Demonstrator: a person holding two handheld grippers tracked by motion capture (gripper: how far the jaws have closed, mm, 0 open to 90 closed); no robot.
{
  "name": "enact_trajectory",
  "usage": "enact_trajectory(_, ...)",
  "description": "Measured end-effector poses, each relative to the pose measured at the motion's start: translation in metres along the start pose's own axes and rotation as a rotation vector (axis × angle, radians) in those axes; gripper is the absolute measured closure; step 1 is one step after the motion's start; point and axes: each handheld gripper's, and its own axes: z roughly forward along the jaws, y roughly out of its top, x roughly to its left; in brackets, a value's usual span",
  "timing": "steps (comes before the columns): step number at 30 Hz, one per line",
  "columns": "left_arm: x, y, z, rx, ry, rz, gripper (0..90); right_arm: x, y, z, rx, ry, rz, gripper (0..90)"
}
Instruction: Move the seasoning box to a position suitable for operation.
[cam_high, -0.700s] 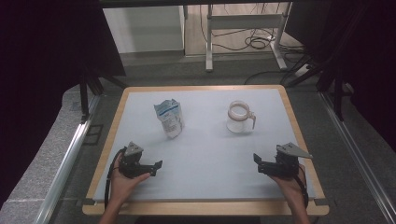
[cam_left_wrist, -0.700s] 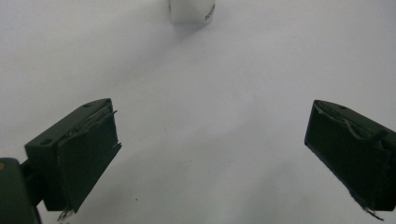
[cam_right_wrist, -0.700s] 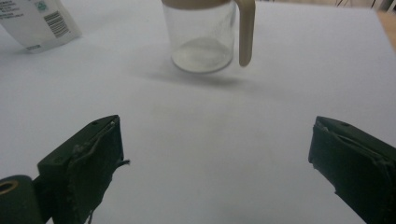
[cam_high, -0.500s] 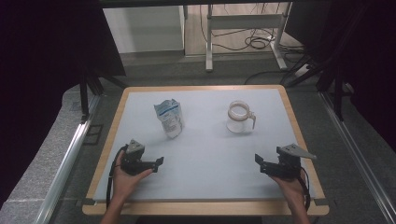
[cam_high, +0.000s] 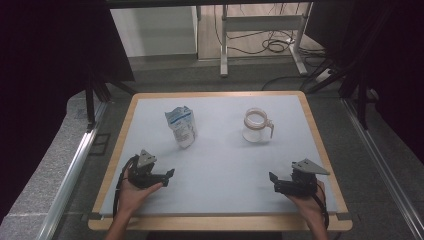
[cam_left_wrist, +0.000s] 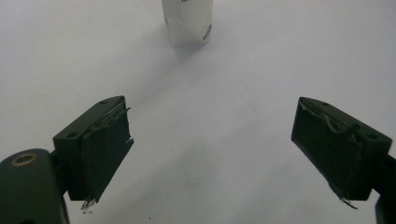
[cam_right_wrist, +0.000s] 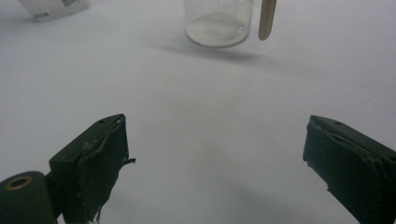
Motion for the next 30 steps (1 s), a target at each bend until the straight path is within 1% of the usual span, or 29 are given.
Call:
enact_trajectory(3, 0.001, -0.002, -0.002, 0.003, -0.014, 0.0, 11.3, 0.0, 0.002, -0.004, -0.022, 0.033, 0.032, 7.5)
enact_trajectory(5, 0.0, -0.004, -0.003, 0.013, -0.025, 0.001, 11.3, 0.002, 0.005, -0.005, -0.024, 0.035, 0.014, 8.6)
enact_trajectory(6, 0.0, -0.005, -0.003, 0.02, -0.032, 0.001, 11.4, 0.004, 0.006, -0.005, -0.021, 0.049, 0.011, 9.0)
enact_trajectory(8, 0.0, -0.007, -0.005, 0.028, -0.063, -0.006, 11.4, 0.006, 0.01, -0.002, -0.015, 0.075, 0.005, 9.6)
enact_trajectory(9, -0.001, -0.007, -0.007, 0.032, -0.068, -0.003, 11.4, 0.007, 0.012, 0.0, -0.013, 0.077, -0.002, 10.2)
enact_trajectory(11, 0.0, -0.006, -0.009, 0.026, -0.069, 0.008, 12.0, 0.007, 0.017, 0.002, -0.016, 0.082, -0.02, 11.1)
enact_trajectory(12, 0.0, -0.005, -0.009, 0.025, -0.07, 0.01, 12.0, 0.005, 0.021, 0.003, -0.026, 0.078, -0.019, 11.1)
enact_trajectory(13, 0.001, -0.004, -0.009, 0.024, -0.07, 0.01, 12.0, 0.003, 0.024, 0.003, -0.034, 0.068, -0.018, 11.1)
enact_trajectory(14, 0.002, -0.004, -0.009, 0.023, -0.073, 0.007, 12.0, 0.0, 0.029, 0.002, -0.033, 0.054, -0.03, 11.1)
enact_trajectory(15, 0.002, -0.004, -0.008, 0.023, -0.079, 0.003, 12.0, -0.003, 0.034, -0.001, -0.043, 0.036, -0.045, 11.1)
enact_trajectory(16, 0.002, -0.004, -0.008, 0.023, -0.079, 0.003, 11.9, -0.007, 0.04, -0.004, -0.062, 0.028, -0.049, 11.1)
enact_trajectory(17, 0.002, -0.004, -0.006, 0.026, -0.089, 0.0, 12.0, -0.013, 0.048, -0.008, -0.089, 0.028, -0.036, 11.1)
enact_trajectory(20, 0.003, -0.003, -0.003, 0.018, -0.075, 0.002, 11.0, -0.023, 0.066, -0.014, -0.13, 0.029, -0.02, 11.1)
enact_trajectory(22, 0.005, -0.002, -0.003, 0.014, -0.061, -0.008, 10.9, -0.026, 0.079, -0.018, -0.14, 0.028, -0.031, 11.1)
enact_trajectory(23, 0.005, -0.002, -0.003, 0.009, -0.063, -0.016, 10.9, -0.026, 0.085, -0.02, -0.151, 0.028, -0.039, 11.1)
enact_trajectory(24, 0.005, -0.002, -0.003, 0.009, -0.063, -0.016, 11.0, -0.026, 0.09, -0.022, -0.163, 0.039, -0.035, 11.1)
enact_trajectory(26, 0.006, -0.002, -0.004, 0.002, -0.068, -0.019, 10.9, -0.028, 0.099, -0.021, -0.163, 0.068, -0.024, 11.1)
enact_trajectory(28, 0.005, -0.002, -0.005, 0.001, -0.063, -0.019, 11.0, -0.028, 0.105, -0.016, -0.151, 0.063, -0.028, 11.1)
enact_trajectory(30, 0.005, -0.002, -0.006, -0.005, -0.065, -0.021, 10.9, -0.028, 0.109, -0.009, -0.132, 0.074, -0.025, 11.1)
